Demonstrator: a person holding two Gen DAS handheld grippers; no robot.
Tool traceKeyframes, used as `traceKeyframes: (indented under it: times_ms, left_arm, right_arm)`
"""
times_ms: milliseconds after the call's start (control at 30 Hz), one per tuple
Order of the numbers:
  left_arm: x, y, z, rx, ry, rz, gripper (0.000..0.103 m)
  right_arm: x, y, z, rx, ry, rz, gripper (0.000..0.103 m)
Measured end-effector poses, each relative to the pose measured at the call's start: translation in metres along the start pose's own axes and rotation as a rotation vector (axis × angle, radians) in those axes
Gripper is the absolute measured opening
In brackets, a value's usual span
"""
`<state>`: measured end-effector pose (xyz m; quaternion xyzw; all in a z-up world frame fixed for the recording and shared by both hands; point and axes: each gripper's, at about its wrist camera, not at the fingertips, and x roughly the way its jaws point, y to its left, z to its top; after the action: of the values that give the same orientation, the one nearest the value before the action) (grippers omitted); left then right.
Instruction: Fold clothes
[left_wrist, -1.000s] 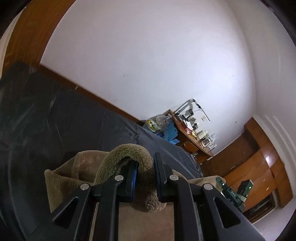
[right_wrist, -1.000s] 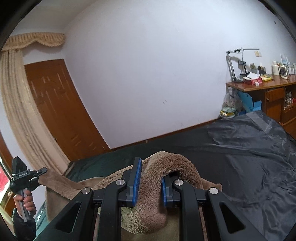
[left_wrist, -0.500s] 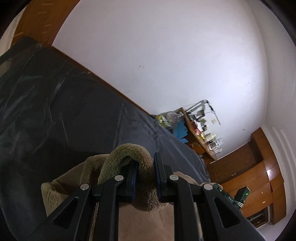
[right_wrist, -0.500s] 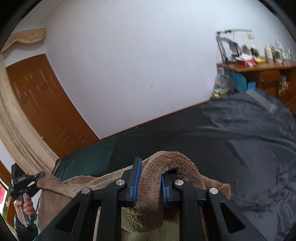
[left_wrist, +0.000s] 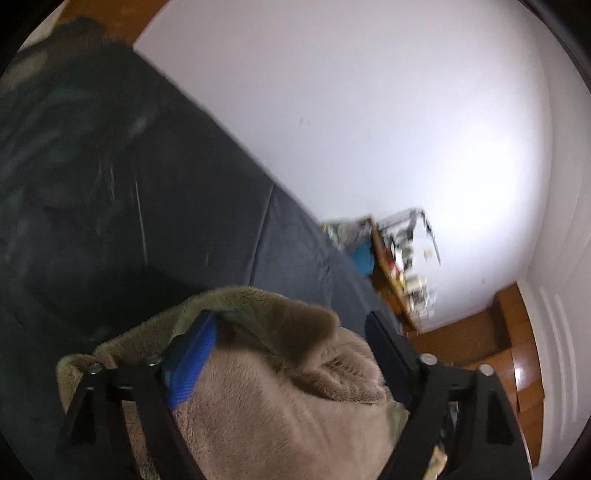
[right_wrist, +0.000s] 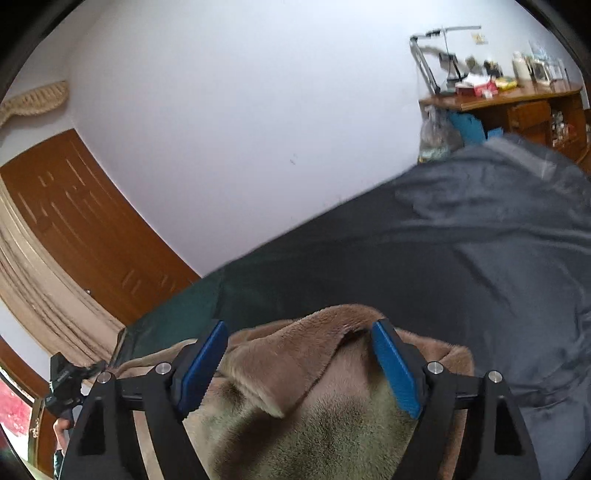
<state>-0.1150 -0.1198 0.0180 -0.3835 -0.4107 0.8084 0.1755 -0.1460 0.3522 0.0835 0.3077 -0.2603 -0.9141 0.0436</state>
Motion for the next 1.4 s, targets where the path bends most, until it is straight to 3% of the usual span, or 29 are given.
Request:
traceKeyframes:
  times_ms: [67, 233, 400, 600, 1133, 1400]
  left_arm:
    - [-0.009, -0.005, 0.001, 0.012, -0.034, 0.001, 0.089]
    - [-0.011, -0.023, -0.008, 0.087, -0.004, 0.026, 0.09]
    - [0.003, -0.06, -0.027, 0.286, -0.013, 0.219, 0.09]
    - [0.031, -0.082, -0.05, 0.434, -0.02, 0.33, 0.09]
    - [0.068, -0.081, -0.087, 0.62, 0.0, 0.539, 0.09]
    - [0.084, -0.08, -0.093, 0.64, 0.038, 0.567, 0.09]
  right_arm:
    - [-0.005, 0.005, 0.0, -0.032, 0.006, 0.005, 0.082]
    - [-0.01, 0.025, -0.004, -0.148, 0.032, -0.048, 0.082]
    - [-0.003, 0.041, -0.006, -0.193, 0.049, -0.048, 0.082]
    - [0.008, 0.039, -0.009, -0.19, 0.061, -0.059, 0.082]
    - [0.031, 0.025, -0.028, -0.17, 0.113, -0.139, 0.082]
    - [0.044, 0.024, -0.039, -0.198, 0.14, -0.179, 0.082]
